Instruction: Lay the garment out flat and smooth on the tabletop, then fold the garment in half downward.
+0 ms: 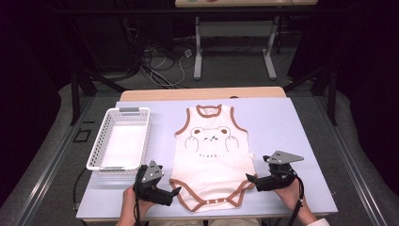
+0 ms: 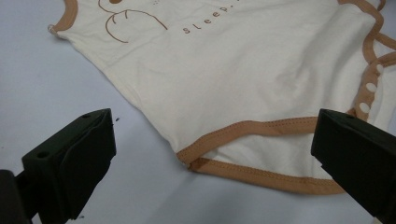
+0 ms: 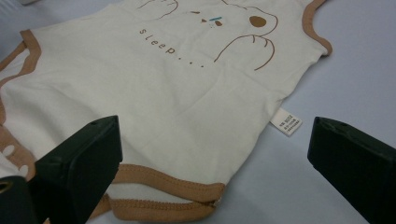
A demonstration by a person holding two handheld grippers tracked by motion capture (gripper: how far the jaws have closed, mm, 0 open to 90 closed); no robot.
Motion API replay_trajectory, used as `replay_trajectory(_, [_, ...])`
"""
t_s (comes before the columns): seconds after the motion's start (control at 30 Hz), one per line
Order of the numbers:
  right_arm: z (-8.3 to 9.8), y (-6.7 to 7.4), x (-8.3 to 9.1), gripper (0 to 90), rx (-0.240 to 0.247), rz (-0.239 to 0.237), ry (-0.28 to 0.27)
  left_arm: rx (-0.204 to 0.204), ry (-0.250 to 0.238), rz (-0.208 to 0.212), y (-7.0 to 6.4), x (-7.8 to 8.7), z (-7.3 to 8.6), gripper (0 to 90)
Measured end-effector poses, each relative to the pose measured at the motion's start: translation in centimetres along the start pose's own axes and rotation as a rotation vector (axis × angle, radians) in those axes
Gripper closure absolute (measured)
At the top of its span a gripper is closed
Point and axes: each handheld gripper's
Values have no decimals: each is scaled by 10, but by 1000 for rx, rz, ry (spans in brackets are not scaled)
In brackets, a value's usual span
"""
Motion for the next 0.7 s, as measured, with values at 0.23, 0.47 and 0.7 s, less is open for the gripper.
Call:
replay_trajectory(0.23, [-2, -2, -4, 21, -19, -9, 6, 8, -11, -12, 2, -2, -1, 0])
replay_trajectory(0.47, [-6, -6, -11, 20, -25, -8, 10, 0, -37, -47, 9, -8, -9, 0])
replay_trajectory(0.7, [-10, -8, -22, 21, -13, -18, 15, 11, -38, -76, 20, -21, -16, 0])
Point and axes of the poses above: each handheld gripper's, and its own axes: x roughly backward along the jaws, z roughly out of its underside, y roughly to its left, and after that the axes turned 14 degrees about -y, right-handed
